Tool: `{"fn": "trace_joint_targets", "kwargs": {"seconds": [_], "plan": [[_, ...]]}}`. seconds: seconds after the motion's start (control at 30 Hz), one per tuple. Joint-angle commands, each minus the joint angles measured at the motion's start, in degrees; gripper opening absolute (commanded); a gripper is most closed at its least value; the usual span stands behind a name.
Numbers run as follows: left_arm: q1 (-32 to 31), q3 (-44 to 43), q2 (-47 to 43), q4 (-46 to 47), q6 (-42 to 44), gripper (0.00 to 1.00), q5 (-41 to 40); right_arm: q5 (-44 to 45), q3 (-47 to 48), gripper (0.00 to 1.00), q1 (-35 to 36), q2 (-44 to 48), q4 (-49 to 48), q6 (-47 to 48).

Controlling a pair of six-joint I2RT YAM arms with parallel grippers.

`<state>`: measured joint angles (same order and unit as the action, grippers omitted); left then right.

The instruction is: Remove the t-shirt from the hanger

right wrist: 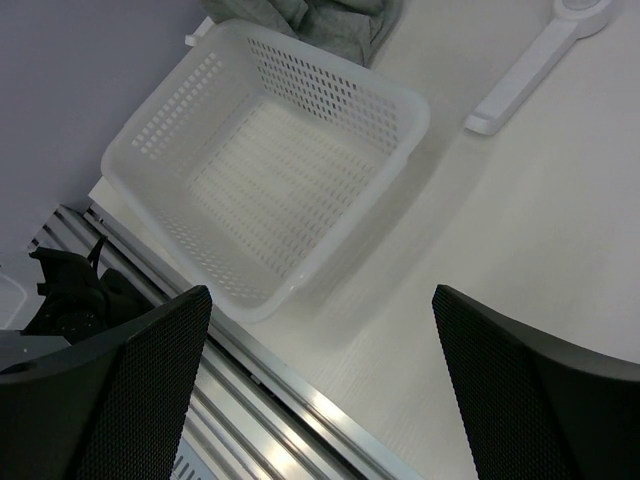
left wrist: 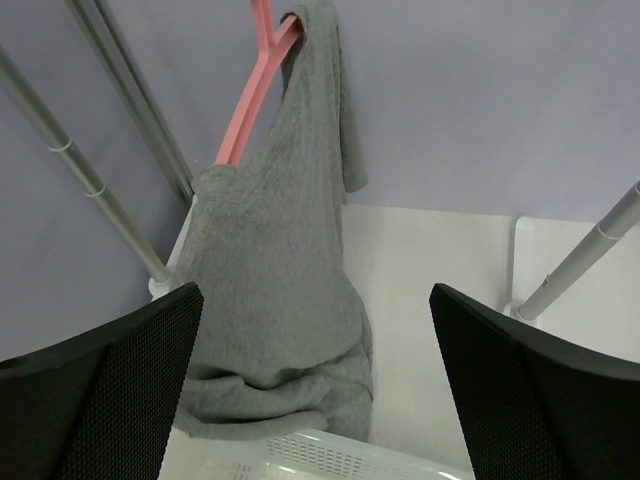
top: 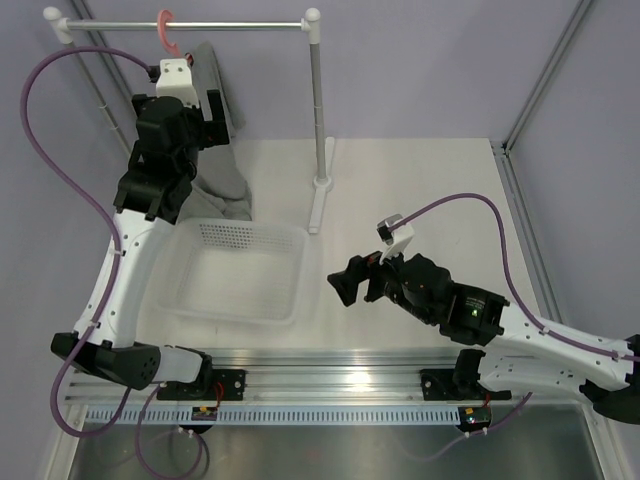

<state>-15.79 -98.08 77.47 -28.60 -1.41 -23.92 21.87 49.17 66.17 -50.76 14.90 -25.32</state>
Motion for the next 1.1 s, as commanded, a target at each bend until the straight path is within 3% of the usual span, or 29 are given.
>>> {"fn": "trace_joint_targets", "kwargs": {"seconds": [0.0, 0.3, 0.47, 0.8, 0.83, 1.0, 1.07], "plan": [[1.9, -1.8, -1.2, 1.9, 3.4, 0.99, 1.3, -1.8, 2.4, 0.99, 0.3, -0.5, -0.5, 0.4], [8.0, 1.1, -1.6, 1.4, 6.7, 0.99, 1.1, -2.4, 3.7, 1.00, 0.4, -2.6, 0.7, 1.0], [12.6, 2.8, -1.9, 1.7, 5.0, 0.97, 12.9, -2.6, 4.4, 0.99, 0.3, -3.9, 0.9, 1.0], [13.5, 0.5, 3.2, -0.8, 6.8, 0.78, 14.2, -3.8, 4.7, 0.99, 0.3, -4.3, 1.3, 0.8], [13.7, 0.5, 3.3, -0.6, 6.7, 0.70, 14.4, -3.7, 4.7, 1.00, 0.4, -4.3, 1.4, 0.7], [13.8, 0.4, 4.2, -0.5, 6.6, 0.59, 13.5, -4.3, 5.0, 1.00, 0.3, -4.4, 1.6, 0.6], [13.9, 0.6, 4.2, -0.4, 7.3, 0.50, 15.6, -4.1, 4.9, 0.99, 0.3, -4.3, 1.5, 0.8]]}}
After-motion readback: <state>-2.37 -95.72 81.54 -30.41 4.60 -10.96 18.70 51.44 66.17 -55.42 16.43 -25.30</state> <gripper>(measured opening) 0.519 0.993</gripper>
